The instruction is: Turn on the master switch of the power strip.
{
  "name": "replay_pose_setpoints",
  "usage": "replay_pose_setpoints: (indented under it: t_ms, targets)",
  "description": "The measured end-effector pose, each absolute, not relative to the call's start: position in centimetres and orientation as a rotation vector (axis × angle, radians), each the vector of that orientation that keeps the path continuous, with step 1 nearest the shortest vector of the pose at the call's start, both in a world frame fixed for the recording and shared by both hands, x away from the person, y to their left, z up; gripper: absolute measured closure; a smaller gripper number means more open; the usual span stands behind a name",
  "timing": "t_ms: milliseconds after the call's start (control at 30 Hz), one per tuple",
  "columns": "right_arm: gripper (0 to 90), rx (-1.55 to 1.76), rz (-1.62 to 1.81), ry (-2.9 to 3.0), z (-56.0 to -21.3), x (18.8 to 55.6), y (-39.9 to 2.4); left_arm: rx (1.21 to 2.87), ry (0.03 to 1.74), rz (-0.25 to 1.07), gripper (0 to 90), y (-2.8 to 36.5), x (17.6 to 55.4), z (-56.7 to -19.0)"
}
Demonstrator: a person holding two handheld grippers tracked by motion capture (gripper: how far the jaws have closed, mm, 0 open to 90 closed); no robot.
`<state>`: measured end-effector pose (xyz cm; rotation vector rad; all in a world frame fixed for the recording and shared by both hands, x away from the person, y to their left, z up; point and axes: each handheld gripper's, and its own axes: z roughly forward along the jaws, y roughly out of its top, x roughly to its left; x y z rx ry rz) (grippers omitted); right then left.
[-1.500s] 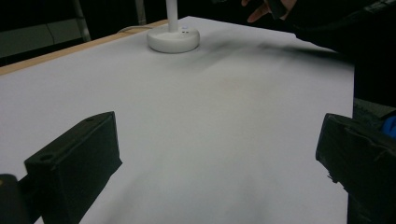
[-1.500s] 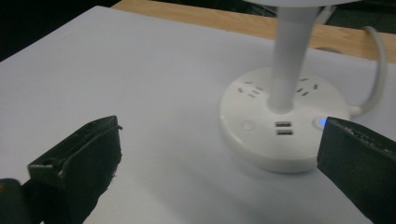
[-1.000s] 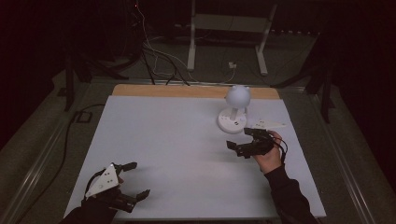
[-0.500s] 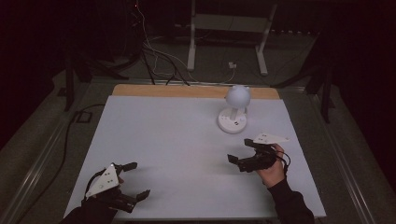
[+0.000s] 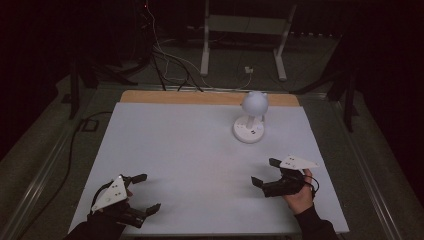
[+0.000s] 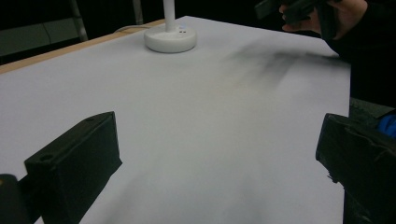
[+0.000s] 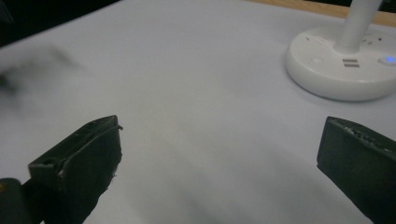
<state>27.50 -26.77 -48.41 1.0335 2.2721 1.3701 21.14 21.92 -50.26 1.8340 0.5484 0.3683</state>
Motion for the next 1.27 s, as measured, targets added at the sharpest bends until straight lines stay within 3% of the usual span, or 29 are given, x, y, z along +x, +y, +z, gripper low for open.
replay_pose_setpoints:
  t_ms: [767,1267]
  targets:
    - [0.0,0.966,1.141,2.362,-51.9,24.6,-29.4,1.835,0.546,0.369,0.2,21.9,21.1,-50.2]
    - [0.0,0.970,1.170,2.351,-52.1,24.8,-30.4,1.839,0.548,0.364,0.2,21.8,21.2,-50.3]
